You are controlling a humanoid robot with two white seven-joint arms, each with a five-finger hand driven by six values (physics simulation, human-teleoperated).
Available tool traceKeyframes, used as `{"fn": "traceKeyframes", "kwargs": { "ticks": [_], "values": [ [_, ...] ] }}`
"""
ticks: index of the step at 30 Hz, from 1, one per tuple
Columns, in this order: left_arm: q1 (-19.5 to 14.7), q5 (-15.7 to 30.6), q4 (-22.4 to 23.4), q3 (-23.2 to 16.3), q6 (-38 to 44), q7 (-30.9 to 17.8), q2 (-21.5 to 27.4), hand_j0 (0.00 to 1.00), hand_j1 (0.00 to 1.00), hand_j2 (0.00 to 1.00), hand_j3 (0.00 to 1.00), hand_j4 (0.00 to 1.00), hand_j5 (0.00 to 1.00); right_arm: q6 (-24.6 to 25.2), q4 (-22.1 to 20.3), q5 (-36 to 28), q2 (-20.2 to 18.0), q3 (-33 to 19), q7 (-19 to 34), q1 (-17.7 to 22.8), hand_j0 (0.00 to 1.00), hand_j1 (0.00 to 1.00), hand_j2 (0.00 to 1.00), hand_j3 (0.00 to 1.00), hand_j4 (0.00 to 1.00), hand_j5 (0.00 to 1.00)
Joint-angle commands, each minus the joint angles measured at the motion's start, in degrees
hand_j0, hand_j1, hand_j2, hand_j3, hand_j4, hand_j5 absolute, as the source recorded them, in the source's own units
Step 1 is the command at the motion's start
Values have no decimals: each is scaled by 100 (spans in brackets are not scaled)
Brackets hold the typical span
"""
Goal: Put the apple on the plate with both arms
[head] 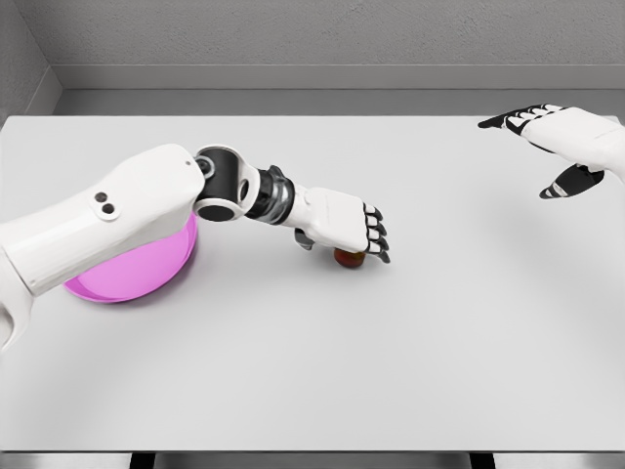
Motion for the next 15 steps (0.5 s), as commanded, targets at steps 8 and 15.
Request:
{"fn": "traceKeyframes", "kwargs": {
  "ticks": [8, 15],
  "values": [
    [18, -65, 30, -3, 8, 8, -55, 75, 75, 75, 75, 75, 75, 2, -1, -6, -9, -1, -3, 0, 100, 100, 100, 100, 100, 100],
    [18, -74, 30, -38, 8, -1, -81, 63, 63, 63, 63, 63, 63, 2, -1, -6, -9, -1, -3, 0, 100, 100, 100, 100, 100, 100]
  ]
}}
